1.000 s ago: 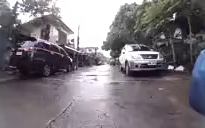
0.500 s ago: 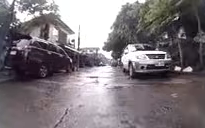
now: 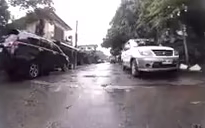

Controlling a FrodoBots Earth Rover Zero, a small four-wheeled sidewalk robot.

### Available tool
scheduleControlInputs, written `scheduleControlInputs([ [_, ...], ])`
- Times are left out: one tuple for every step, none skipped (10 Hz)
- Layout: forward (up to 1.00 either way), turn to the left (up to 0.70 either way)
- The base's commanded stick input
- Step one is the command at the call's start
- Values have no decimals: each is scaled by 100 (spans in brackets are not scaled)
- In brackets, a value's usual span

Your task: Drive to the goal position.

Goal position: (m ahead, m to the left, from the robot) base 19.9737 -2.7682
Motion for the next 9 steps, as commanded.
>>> scheduleControlInputs([
  [100,0],
  [100,0],
  [100,0],
  [100,0],
  [100,0],
  [100,0],
  [100,0],
  [100,0],
  [100,0],
])
